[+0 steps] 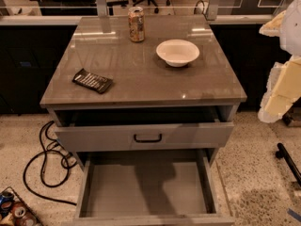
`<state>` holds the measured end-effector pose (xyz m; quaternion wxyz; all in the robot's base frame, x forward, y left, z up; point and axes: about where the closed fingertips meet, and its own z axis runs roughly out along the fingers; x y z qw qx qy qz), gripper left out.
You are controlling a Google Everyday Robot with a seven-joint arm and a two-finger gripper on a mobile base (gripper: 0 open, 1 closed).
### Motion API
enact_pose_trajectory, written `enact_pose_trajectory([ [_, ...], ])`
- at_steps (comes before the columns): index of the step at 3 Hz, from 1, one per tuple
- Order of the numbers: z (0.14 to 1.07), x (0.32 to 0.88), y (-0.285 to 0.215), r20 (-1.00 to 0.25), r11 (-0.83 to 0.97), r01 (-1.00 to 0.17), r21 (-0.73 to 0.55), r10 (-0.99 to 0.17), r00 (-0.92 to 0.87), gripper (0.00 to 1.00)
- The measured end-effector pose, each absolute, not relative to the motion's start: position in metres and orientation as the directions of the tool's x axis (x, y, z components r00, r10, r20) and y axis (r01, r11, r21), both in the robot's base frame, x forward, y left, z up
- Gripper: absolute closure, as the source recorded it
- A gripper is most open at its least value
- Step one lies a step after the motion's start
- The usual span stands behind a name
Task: Place rxbar chocolate into middle drawer
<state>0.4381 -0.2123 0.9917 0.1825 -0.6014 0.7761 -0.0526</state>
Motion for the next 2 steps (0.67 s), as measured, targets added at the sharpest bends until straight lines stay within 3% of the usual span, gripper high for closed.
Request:
enact_pose_trajectory([
  [2,0.993,0.450,-0.205,-0.285,0.284,-0.903,-0.323,-0.939,-0.194,0.00],
])
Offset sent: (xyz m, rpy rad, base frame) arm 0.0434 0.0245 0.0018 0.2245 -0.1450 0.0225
